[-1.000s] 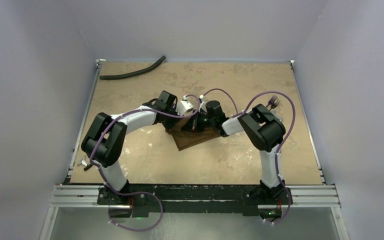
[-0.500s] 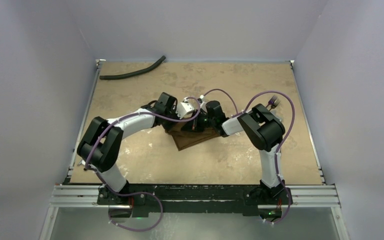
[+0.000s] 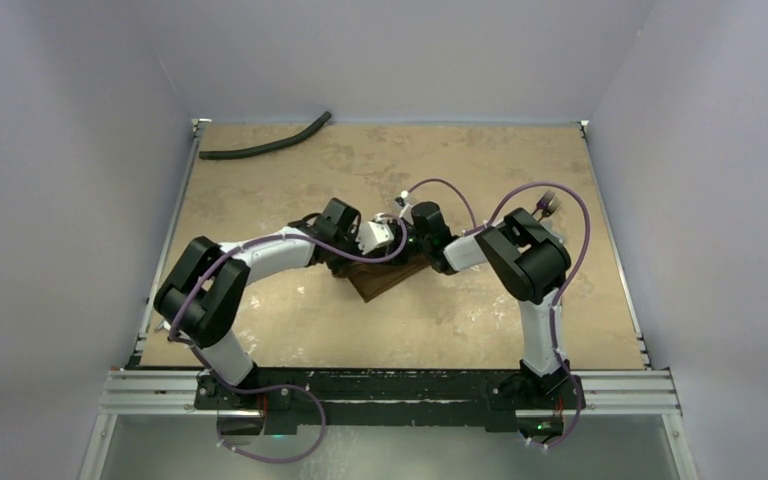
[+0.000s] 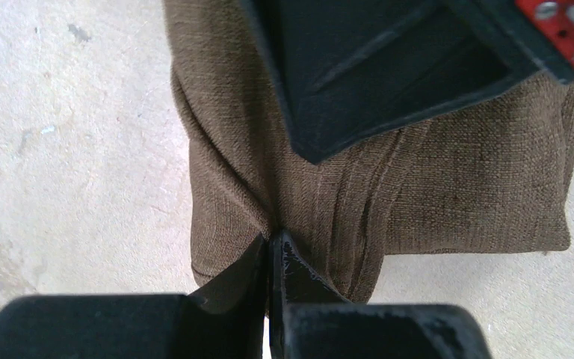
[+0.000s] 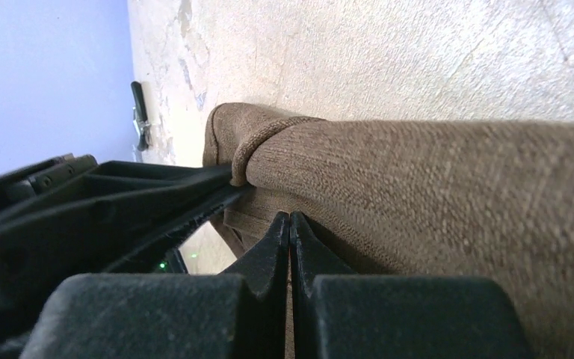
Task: Fold the napkin into a case and place the utensils inside
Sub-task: Stuff the top corner of the smaller-rectangle-folded napkin into the folded napkin.
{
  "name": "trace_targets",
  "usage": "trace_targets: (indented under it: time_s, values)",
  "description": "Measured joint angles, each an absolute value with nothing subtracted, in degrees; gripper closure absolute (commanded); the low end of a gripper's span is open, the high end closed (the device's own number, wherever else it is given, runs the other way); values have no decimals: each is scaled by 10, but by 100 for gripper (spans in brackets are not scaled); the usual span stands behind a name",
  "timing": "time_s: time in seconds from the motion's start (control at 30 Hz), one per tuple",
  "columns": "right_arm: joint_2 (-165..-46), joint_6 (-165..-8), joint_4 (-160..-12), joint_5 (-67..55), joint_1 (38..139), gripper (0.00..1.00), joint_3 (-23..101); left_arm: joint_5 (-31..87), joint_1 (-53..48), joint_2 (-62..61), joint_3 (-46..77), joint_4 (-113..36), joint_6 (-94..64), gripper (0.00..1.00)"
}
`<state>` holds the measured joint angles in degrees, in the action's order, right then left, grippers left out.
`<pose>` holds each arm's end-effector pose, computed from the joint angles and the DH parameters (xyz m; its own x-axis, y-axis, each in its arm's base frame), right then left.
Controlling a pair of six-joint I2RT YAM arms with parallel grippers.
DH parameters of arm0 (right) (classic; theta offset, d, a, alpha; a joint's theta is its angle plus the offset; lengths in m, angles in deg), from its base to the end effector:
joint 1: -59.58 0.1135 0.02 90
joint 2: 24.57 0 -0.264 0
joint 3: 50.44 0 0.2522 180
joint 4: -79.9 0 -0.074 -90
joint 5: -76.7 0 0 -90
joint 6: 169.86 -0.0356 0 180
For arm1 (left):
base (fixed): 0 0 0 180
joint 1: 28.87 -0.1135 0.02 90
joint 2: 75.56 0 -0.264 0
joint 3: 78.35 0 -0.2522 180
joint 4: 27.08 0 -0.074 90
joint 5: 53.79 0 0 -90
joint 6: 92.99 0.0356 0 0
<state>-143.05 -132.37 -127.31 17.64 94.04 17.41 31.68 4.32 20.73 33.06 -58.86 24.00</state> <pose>0.3209 0.2424 0.1090 -0.8932 0.2124 -0.3963 -0.2721 0.4464 0.8525 0.2728 -0.1818 0.1644 -0.3795 0.7889 -0.4834 0.8434 0.5098 0.1698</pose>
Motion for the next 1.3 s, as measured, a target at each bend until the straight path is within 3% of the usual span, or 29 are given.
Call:
trace_targets:
  time_s: [0.13, 0.33, 0.47, 0.77, 1.0, 1.13, 1.3]
  values:
    - [-1421, -1322, -1255, 177, 940, 100, 174, 350, 66, 206, 347, -570, 264, 100]
    - [-1385, -1306, -1211, 188, 937, 85, 183, 385, 79, 204, 363, -535, 280, 100]
    - [-1383, -1296, -1189, 195, 925, 85, 194, 386, 80, 207, 363, -520, 279, 86]
    - [-1453, -1321, -1230, 229, 913, 92, 289, 388, 79, 207, 363, -517, 279, 81]
    - [-1508, -1345, -1266, 236, 903, 92, 274, 377, 69, 205, 365, -516, 283, 82]
    - [-1509, -1351, -1287, 242, 896, 76, 267, 366, 64, 204, 364, -516, 297, 81]
    - [-1492, -1345, -1282, 250, 888, 52, 263, 365, 64, 204, 364, -514, 322, 58]
